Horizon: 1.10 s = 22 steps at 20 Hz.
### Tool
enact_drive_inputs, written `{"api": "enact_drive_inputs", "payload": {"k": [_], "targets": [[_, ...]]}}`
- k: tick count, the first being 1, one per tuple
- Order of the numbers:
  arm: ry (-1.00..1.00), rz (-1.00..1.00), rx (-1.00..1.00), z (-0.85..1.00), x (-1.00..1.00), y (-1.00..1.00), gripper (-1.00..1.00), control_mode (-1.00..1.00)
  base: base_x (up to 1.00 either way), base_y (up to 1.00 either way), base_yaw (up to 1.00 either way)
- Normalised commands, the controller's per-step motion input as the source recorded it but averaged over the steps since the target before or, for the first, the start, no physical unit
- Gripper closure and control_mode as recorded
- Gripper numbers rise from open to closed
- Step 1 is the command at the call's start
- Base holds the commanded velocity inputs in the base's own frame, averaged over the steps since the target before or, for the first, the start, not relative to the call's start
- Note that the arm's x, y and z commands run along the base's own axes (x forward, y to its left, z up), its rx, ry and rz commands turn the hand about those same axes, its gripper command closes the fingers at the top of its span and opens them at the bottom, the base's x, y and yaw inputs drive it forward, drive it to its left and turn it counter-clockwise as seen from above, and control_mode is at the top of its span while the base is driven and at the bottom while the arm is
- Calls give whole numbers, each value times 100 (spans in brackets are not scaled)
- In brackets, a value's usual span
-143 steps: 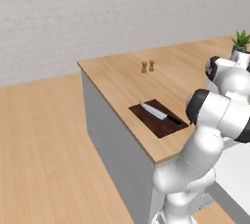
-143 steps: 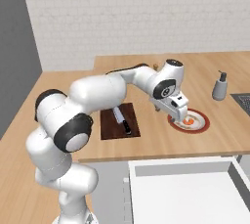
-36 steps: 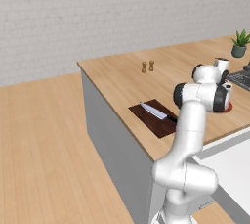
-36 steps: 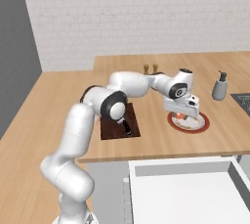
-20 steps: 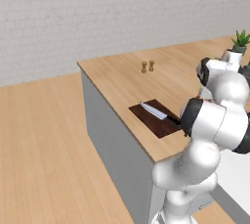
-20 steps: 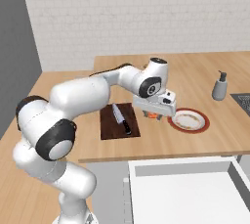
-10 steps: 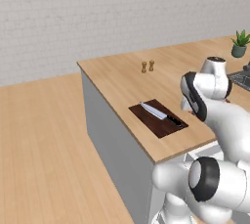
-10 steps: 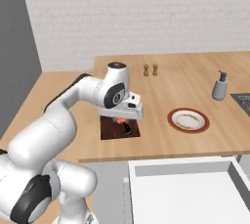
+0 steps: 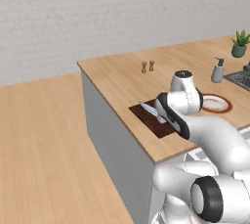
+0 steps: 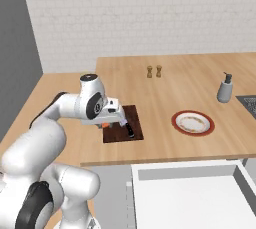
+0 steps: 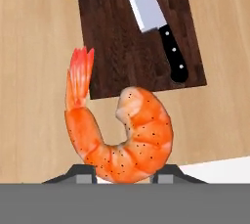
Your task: Pick up the knife from the drawer and place it on the cutting board. Then place the meat from the plate to the cutting board.
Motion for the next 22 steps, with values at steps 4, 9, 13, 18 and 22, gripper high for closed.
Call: {"api": "enact_drive_inputs", "payload": {"k": [4,9,13,18,22], "targets": [[2,6,0,-43,80,17,100,-100,0,0,0],[0,10,0,-34,31,6,100,-100,0,0,0],[9,8,1,-26,38,-1,100,-100,0,0,0],[10,4,0,-37,35,-2,100,-100,0,0,0],[8,1,0,-23,37,-2,100,-100,0,0,0]]}}
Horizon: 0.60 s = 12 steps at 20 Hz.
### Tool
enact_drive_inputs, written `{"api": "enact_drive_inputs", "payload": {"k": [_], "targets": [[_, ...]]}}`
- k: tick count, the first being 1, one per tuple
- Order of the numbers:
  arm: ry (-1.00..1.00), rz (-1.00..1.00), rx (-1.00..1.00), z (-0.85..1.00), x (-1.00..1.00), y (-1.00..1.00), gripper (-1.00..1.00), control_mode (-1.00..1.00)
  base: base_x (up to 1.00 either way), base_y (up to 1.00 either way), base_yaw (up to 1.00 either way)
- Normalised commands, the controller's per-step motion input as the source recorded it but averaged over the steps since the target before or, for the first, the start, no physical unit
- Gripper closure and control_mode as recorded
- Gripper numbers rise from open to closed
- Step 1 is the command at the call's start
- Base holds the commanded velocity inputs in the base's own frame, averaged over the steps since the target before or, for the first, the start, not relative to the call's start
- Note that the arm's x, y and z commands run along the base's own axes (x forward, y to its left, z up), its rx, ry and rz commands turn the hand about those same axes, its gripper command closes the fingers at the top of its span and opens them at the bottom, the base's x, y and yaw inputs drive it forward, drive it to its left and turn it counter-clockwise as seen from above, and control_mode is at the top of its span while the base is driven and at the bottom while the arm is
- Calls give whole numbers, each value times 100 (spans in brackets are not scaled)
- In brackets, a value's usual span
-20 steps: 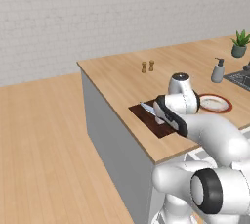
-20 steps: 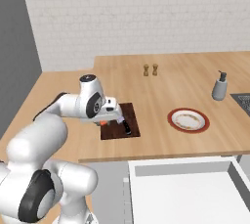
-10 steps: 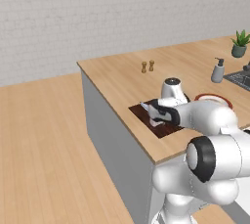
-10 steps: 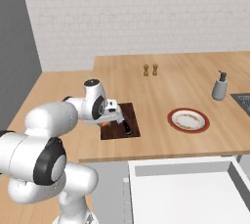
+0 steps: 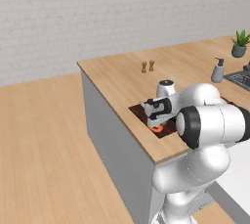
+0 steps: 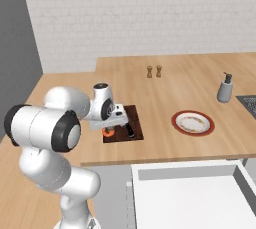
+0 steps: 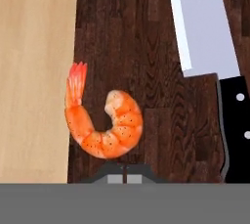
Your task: Pick up the knife from the drawer and place it on the cutting board. Then place the meat from the plate to the cutting board.
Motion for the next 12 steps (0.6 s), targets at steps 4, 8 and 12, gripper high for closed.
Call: {"api": "enact_drive_inputs", "payload": {"k": [4,8,12], "targets": [[2,0,0,0,17,-15,100,-100,0,0,0],[0,0,0,12,-2,-1,-100,-100,0,0,0],[-1,0,-4,51,-24,-2,-100,-100,0,0,0]]}}
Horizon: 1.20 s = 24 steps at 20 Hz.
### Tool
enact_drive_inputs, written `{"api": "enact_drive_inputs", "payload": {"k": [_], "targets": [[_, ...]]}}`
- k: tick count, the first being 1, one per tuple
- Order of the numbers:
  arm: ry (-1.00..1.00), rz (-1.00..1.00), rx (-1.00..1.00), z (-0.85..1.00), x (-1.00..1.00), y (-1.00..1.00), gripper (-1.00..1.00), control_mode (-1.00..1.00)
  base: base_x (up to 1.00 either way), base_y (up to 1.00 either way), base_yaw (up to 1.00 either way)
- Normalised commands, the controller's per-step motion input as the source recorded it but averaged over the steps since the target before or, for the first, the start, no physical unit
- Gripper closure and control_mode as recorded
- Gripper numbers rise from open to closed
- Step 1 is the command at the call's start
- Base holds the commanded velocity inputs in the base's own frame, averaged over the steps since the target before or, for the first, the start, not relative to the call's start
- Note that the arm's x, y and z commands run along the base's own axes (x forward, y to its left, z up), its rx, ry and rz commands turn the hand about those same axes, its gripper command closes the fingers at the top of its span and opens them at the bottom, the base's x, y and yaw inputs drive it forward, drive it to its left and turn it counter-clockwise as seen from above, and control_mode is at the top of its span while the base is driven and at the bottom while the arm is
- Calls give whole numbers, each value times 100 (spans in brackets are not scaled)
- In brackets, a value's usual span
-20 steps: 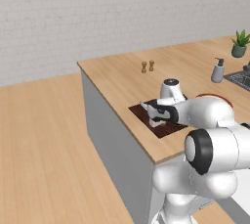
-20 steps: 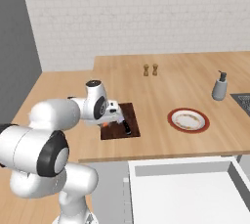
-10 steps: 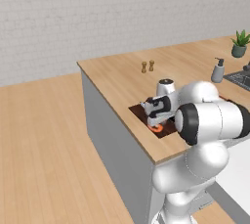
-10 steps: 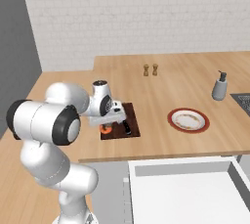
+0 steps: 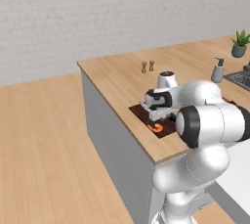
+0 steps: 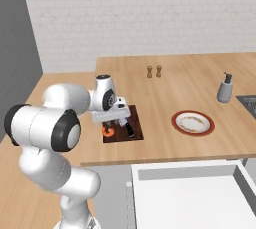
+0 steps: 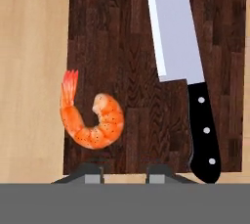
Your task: Pick up the knife from the drawer and place it on the cutting board. Then place the meat from the plate to the cutting board.
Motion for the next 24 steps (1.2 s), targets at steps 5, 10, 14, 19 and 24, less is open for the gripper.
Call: {"api": "enact_drive_inputs", "payload": {"k": [5,10,14,19,24], "targets": [[-22,0,-5,58,-53,12,-100,-100,0,0,0],[-42,0,-25,68,-76,48,-100,-100,0,0,0],[-10,0,-35,98,-40,76,-100,-100,0,0,0],[4,-5,-38,77,-19,100,-100,-100,0,0,0],[57,-13,-41,2,28,97,-100,-100,0,0,0]]}}
